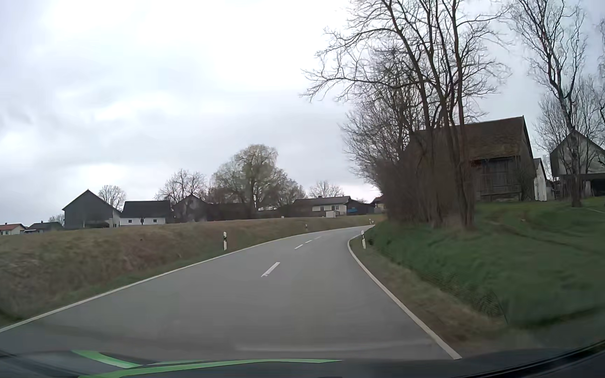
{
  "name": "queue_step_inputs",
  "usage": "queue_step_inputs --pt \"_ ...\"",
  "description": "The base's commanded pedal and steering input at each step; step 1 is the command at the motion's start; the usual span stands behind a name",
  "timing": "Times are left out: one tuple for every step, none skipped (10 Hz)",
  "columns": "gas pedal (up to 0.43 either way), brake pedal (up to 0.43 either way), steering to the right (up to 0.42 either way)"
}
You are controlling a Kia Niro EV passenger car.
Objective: Follow the waypoints while adhering to traffic rules and regulations
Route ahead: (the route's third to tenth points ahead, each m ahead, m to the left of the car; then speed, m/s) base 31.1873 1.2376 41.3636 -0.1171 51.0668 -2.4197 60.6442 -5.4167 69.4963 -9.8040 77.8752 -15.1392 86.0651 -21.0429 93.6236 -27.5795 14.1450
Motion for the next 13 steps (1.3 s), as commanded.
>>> queue_step_inputs --pt "0.098 0.0 0.017" --pt "0.11 0.0 0.017" --pt "0.11 0.0 0.017" --pt "0.118 0.0 0.017" --pt "0.13 0.0 0.017" --pt "0.13 0.0 0.018" --pt "0.13 0.0 0.019" --pt "0.138 0.0 0.02" --pt "0.138 0.0 0.021" --pt "0.138 0.0 0.021" --pt "0.15 0.0 0.021" --pt "0.15 0.0 0.021" --pt "0.157 0.0 0.021"
